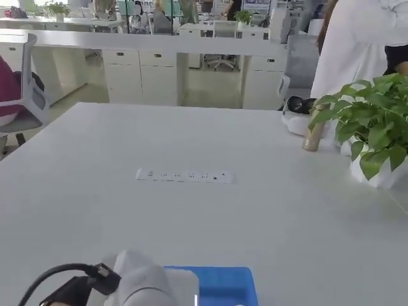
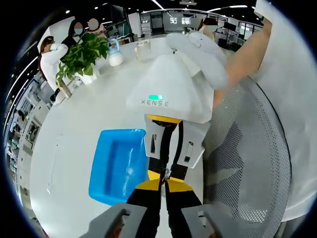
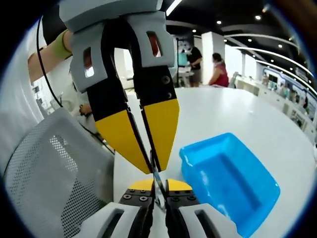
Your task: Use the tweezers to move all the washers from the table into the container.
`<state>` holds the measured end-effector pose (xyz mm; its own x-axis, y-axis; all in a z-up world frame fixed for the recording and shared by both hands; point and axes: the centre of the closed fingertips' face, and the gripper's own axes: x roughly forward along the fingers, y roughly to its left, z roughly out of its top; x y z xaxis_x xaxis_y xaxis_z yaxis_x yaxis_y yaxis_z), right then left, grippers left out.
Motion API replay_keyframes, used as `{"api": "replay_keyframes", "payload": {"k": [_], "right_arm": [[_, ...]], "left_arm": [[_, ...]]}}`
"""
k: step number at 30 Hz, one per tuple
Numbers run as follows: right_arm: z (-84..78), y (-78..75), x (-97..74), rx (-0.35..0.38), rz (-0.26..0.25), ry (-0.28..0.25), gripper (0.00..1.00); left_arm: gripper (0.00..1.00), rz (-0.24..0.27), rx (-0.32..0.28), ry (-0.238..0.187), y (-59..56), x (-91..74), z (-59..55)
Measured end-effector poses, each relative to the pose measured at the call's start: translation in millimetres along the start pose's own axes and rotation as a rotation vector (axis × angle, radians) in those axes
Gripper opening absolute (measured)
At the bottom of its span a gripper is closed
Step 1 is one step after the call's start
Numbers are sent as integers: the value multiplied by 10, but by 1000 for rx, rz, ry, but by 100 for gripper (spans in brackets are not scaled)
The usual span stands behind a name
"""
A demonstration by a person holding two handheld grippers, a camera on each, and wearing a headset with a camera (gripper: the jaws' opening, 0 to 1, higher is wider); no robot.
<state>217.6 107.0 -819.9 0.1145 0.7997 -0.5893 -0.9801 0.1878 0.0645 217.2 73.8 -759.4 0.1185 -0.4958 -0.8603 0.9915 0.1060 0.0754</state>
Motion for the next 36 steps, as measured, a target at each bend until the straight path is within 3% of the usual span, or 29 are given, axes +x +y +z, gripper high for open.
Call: {"api": "replay_keyframes", "payload": {"k": [2,8,11,12,17,23,25,26,28,30,36], "right_arm": [[-6,11,7,-14,-3,23,4],[-14,41,28,-94,-4,88,4],[-18,32,29,-96,6,92,3],[-19,17,26,-84,5,89,3],[-24,-67,6,20,-11,29,3],[-51,-137,-64,229,-30,-52,2],[-72,-133,-73,216,-36,-56,2],[-76,-115,-79,208,-42,-55,2],[-83,-95,-104,184,-52,-44,2],[-65,-77,-139,178,-54,-45,2],[42,-135,-302,187,-81,-81,2]], "left_arm": [[0,-4,-13,-4,-26,1,-15],[0,14,-8,64,-79,61,-179],[0,46,-70,43,-57,88,-214],[0,61,-86,-3,-42,91,-177],[0,149,-225,-142,44,-30,-128],[10,264,-393,-325,153,-242,-122],[13,287,-482,-426,180,-309,-88],[15,296,-536,-506,197,-367,-42],[16,320,-621,-616,233,-466,-2],[17,362,-659,-668,264,-541,-18],[30,471,-711,-734,348,-634,-46]]}}
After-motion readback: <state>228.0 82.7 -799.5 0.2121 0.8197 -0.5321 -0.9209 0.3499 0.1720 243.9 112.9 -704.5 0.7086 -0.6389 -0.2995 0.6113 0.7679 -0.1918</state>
